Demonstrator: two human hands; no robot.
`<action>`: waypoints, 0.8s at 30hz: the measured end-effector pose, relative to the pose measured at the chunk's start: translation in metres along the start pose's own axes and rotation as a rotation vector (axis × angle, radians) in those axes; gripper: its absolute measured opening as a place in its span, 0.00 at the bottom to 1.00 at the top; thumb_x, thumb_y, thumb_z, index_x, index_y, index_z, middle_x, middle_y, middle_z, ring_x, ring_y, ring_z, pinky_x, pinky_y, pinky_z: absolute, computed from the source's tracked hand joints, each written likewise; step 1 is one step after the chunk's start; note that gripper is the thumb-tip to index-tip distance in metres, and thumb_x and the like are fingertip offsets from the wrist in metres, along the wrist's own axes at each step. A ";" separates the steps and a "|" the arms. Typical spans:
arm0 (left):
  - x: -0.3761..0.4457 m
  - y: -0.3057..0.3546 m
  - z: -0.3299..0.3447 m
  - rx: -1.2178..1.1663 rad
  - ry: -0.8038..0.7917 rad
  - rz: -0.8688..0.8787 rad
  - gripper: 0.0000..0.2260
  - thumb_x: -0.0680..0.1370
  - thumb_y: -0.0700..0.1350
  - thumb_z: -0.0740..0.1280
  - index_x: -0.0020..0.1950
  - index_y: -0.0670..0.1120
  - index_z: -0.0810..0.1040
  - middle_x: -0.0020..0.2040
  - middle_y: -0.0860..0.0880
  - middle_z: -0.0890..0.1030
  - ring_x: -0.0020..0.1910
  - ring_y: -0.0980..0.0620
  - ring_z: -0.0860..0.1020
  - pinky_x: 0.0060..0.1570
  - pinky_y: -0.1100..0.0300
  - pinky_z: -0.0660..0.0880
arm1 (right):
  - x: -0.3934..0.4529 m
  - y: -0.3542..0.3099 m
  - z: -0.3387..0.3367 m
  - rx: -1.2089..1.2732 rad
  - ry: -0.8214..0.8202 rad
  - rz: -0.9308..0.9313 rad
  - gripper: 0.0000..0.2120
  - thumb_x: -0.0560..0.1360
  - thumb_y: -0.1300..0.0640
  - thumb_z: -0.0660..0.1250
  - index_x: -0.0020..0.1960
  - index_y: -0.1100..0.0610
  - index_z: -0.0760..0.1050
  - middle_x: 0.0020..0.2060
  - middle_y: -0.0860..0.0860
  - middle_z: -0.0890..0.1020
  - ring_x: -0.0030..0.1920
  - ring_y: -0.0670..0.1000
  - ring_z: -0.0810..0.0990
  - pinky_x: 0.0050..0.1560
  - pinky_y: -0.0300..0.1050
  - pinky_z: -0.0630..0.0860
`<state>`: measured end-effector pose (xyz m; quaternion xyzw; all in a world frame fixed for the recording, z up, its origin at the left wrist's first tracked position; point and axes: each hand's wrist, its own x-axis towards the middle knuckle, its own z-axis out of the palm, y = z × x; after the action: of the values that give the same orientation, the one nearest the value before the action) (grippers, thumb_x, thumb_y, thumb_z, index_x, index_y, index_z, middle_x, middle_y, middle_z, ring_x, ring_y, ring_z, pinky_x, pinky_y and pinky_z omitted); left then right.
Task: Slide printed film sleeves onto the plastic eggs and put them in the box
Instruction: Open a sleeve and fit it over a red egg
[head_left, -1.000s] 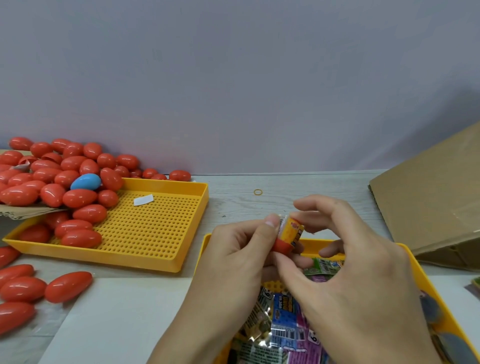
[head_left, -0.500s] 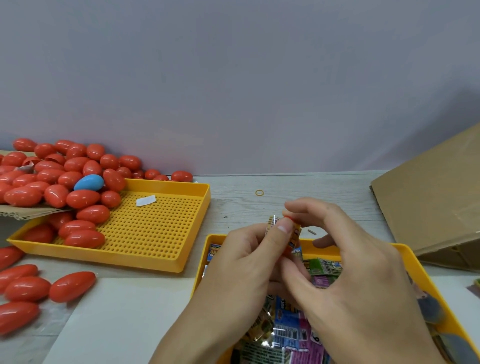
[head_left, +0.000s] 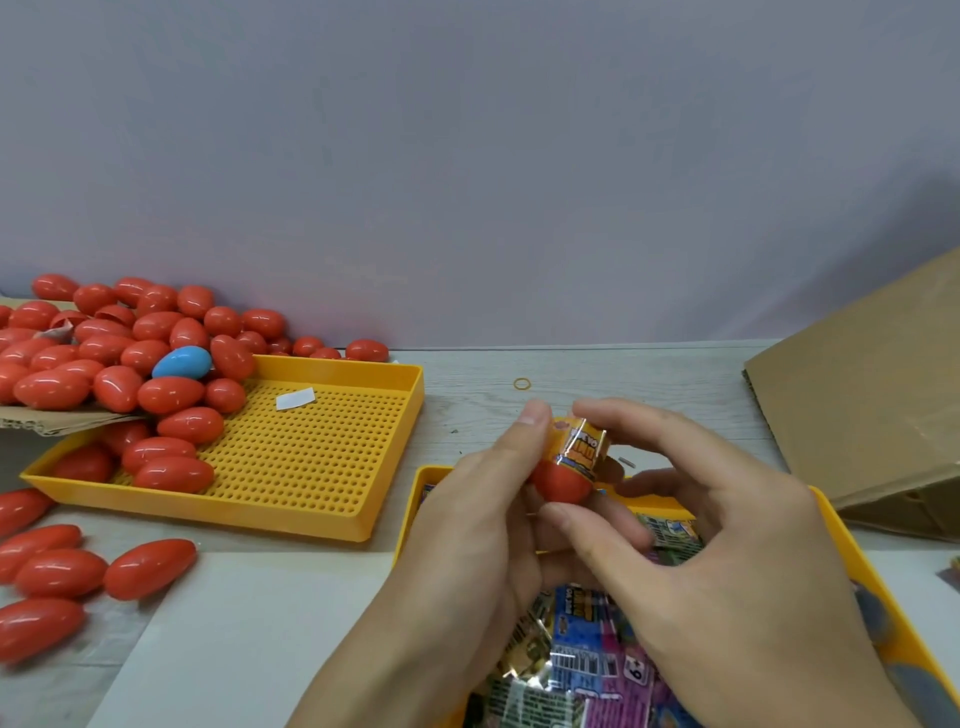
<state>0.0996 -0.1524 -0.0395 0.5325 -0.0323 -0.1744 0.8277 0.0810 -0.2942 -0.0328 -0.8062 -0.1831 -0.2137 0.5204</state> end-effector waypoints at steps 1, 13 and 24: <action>0.000 -0.001 0.001 0.030 -0.009 0.025 0.21 0.82 0.55 0.62 0.56 0.37 0.78 0.42 0.38 0.81 0.36 0.48 0.82 0.37 0.57 0.80 | 0.000 0.002 -0.001 0.027 -0.038 0.029 0.28 0.64 0.61 0.81 0.61 0.49 0.79 0.54 0.35 0.78 0.56 0.35 0.77 0.56 0.40 0.76; 0.003 -0.003 -0.003 0.025 -0.015 0.002 0.26 0.75 0.55 0.65 0.56 0.31 0.75 0.46 0.34 0.79 0.38 0.46 0.81 0.40 0.55 0.81 | 0.002 0.003 -0.001 0.023 -0.083 0.072 0.28 0.63 0.63 0.81 0.61 0.53 0.80 0.52 0.40 0.80 0.50 0.36 0.77 0.53 0.36 0.76; 0.005 -0.004 -0.004 0.021 -0.015 0.022 0.24 0.75 0.54 0.64 0.57 0.33 0.77 0.45 0.36 0.82 0.39 0.45 0.83 0.39 0.56 0.80 | 0.001 0.002 -0.001 0.080 -0.050 0.072 0.25 0.62 0.66 0.81 0.57 0.54 0.82 0.47 0.41 0.82 0.47 0.38 0.79 0.50 0.35 0.76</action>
<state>0.1042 -0.1523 -0.0452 0.5394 -0.0461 -0.1688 0.8237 0.0826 -0.2962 -0.0331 -0.7959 -0.1753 -0.1671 0.5549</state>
